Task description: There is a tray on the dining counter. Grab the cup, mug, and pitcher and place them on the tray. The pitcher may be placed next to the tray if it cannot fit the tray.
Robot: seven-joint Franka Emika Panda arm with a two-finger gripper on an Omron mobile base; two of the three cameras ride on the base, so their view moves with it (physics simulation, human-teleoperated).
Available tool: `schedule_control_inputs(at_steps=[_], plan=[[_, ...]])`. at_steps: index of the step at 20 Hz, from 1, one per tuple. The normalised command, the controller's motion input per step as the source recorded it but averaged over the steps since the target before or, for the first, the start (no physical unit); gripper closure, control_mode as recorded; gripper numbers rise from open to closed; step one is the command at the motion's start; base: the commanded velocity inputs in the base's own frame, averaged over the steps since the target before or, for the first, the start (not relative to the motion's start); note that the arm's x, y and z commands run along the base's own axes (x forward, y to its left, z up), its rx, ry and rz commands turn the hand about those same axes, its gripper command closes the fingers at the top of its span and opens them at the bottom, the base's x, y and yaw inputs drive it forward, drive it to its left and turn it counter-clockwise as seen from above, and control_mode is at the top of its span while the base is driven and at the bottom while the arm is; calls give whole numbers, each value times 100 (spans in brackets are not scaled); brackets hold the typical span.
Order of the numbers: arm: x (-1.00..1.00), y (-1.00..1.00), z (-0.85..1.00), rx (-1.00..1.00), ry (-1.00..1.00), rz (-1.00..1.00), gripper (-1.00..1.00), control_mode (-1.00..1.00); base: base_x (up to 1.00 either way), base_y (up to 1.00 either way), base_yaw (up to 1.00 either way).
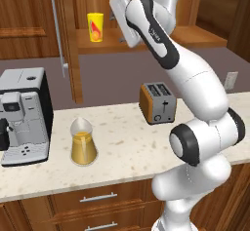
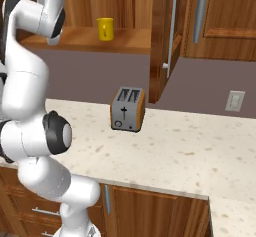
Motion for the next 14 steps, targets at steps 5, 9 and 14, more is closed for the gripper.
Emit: schedule_control_inputs(at_steps=[5,9,14], plan=[[69,15,17,2,5,-3,-100,-100,0,0,0],[43,10,46,0,6,-2,-100,-100,0,0,0],[29,14,24,0,10,0,-100,-100,0,0,0]])
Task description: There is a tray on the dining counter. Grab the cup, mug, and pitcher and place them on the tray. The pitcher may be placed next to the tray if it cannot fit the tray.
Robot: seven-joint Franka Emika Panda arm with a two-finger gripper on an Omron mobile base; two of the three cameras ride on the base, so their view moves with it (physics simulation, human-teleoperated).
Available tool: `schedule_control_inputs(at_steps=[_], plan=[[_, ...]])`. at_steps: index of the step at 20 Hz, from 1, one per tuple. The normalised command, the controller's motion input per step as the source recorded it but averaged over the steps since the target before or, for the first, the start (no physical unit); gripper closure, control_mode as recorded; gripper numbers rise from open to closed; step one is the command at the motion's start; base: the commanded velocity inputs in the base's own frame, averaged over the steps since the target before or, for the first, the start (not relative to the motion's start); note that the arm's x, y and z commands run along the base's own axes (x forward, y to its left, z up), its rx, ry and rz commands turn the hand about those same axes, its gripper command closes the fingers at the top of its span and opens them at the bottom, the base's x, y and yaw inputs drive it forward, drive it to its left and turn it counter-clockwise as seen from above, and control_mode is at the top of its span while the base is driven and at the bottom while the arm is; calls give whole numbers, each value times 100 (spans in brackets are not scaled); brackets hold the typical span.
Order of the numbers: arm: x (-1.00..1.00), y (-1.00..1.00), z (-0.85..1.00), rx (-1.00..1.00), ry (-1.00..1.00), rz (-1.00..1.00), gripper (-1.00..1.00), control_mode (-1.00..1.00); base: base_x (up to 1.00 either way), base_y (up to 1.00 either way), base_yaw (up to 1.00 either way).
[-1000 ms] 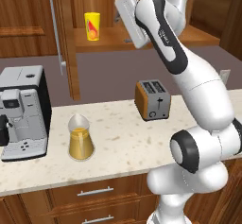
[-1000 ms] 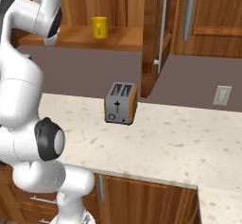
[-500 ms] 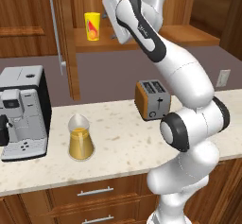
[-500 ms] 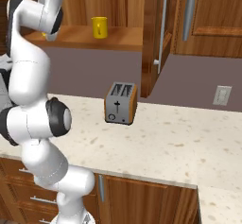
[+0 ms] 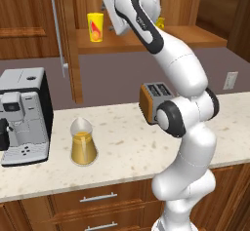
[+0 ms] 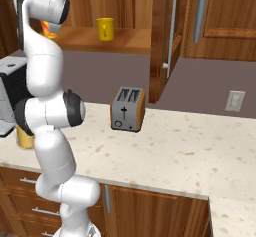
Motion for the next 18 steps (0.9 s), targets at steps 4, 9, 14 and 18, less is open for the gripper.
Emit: schedule_control_inputs(at_steps=[4,9,14,18], plan=[[10,3,0,0,10,0,-100,-100,0,0,0],[14,0,-2,0,4,0,-100,-100,0,0,0],[0,4,-21,0,0,0,-100,-100,0,0,0],[0,15,-21,0,0,0,-100,-100,0,0,0]])
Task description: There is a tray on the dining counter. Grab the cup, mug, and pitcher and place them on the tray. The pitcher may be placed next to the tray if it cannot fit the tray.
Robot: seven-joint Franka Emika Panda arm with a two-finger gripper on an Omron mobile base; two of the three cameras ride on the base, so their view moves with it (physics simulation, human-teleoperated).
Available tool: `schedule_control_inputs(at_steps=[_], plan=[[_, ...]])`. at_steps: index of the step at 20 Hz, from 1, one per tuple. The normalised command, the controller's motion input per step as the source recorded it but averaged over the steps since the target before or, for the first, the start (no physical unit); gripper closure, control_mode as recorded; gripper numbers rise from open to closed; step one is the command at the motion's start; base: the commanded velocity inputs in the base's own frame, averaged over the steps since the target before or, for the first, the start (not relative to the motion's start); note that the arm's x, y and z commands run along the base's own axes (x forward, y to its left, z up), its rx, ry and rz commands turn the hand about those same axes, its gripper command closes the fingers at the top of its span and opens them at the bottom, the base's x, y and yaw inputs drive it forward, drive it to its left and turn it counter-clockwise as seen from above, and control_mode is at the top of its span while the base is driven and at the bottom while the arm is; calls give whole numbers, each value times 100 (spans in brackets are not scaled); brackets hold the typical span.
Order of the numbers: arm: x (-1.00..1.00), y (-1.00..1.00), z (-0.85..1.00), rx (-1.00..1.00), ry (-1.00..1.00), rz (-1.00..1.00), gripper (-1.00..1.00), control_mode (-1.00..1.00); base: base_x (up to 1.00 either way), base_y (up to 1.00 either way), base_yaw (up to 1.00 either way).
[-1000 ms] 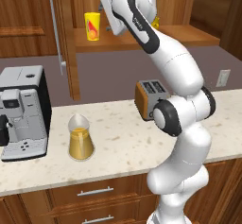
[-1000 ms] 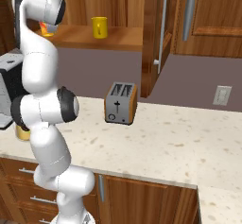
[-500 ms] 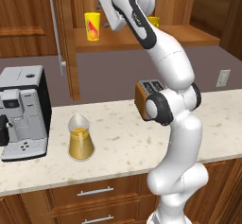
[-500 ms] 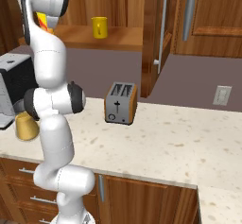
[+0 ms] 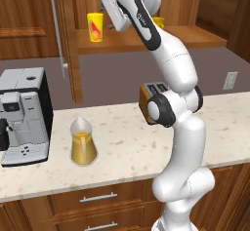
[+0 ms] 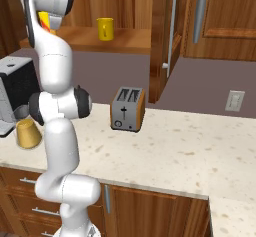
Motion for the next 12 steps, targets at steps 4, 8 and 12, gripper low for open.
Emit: schedule_control_inputs(at_steps=[4,8,12], plan=[[0,17,-12,0,0,0,-100,-100,0,0,0],[0,19,-13,0,0,0,-100,-100,0,0,0],[0,6,-13,0,0,0,-100,-100,0,0,0]])
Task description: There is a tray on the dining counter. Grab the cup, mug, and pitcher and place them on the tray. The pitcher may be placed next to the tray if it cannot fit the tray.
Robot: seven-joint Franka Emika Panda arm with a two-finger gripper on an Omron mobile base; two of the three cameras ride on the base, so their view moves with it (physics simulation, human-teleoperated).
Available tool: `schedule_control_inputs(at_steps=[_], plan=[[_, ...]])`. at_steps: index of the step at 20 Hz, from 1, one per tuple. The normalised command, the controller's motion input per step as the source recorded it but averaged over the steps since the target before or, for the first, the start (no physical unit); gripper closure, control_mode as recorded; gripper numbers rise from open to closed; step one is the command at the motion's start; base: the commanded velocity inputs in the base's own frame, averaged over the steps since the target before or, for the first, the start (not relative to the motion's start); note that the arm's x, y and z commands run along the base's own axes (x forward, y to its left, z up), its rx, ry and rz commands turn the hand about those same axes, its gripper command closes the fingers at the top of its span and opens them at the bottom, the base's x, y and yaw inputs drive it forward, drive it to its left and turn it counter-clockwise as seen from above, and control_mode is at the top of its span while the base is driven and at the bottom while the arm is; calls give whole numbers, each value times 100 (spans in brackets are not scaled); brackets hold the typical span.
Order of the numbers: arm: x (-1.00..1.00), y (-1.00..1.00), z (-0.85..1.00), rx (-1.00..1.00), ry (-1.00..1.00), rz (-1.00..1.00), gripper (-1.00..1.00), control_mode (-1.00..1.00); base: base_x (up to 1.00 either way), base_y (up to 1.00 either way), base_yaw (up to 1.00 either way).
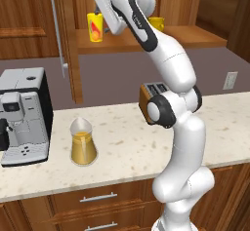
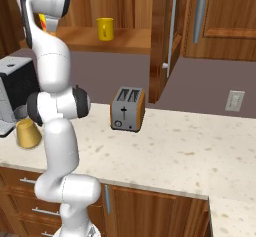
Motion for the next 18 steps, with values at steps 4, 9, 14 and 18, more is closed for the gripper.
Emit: schedule_control_inputs(at_steps=[4,9,14,18], plan=[[0,1,-26,0,0,0,-100,-100,0,0,0],[6,0,-24,0,0,0,-100,-100,0,0,0],[0,0,-6,0,0,0,100,-100,0,0,0],[0,0,-3,0,0,0,100,-100,0,0,0]])
